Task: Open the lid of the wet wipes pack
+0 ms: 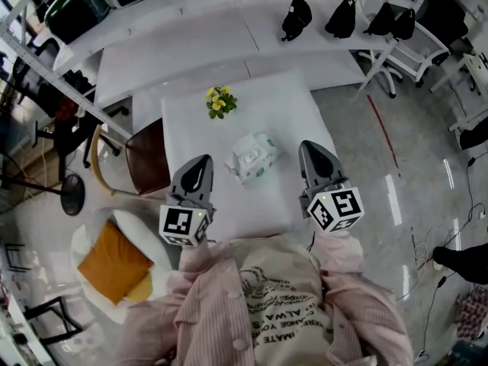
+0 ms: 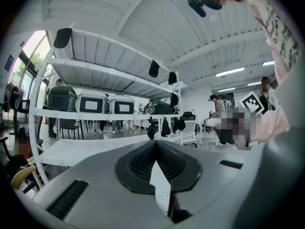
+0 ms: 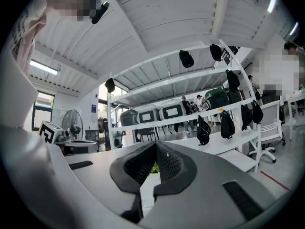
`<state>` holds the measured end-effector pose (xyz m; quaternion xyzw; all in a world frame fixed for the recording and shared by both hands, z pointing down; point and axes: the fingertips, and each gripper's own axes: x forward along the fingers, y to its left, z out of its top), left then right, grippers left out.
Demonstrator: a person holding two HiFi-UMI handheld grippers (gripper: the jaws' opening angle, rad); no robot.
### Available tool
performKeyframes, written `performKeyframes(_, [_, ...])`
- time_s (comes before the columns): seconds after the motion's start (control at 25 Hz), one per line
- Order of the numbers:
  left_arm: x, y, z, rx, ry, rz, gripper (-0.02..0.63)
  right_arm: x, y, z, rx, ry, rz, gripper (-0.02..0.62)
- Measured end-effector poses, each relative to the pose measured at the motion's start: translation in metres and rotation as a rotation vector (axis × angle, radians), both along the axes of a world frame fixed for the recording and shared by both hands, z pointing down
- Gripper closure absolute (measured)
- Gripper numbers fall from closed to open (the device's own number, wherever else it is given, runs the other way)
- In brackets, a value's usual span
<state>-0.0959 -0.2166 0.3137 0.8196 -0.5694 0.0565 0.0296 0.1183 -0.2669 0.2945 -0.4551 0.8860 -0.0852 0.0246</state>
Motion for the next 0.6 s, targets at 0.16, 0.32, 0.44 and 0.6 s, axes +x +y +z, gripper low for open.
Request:
performKeyframes(0.16, [0.0005,-0.0008,0.0007,-0.004,-0.001,-0.008,0.604,0.0027,-0.0008,0.0032,-0.004,0.002,0.002,0.597])
performKeyframes(0.32, [0.0004,-0.0013,0.0029,-0.009,-0.002,-0.016,0.604,0.0048,-0.0015,0.0045,-0.006,0.007,0.003,0.597])
performKeyframes(0.44, [0.0012,0.0011,0.0077,-0.039,-0.003,-0.017,0.604,0.0055,-0.0012,0.0052,-0.008,0.005,0.002,0.597])
performKeyframes(0.6, [0.0008,0.0001,0.0091,-0.048,0.002,-0.022,0.604,0.0068,-0.0027,0.0054,-0.011,0.005,0.003,0.597])
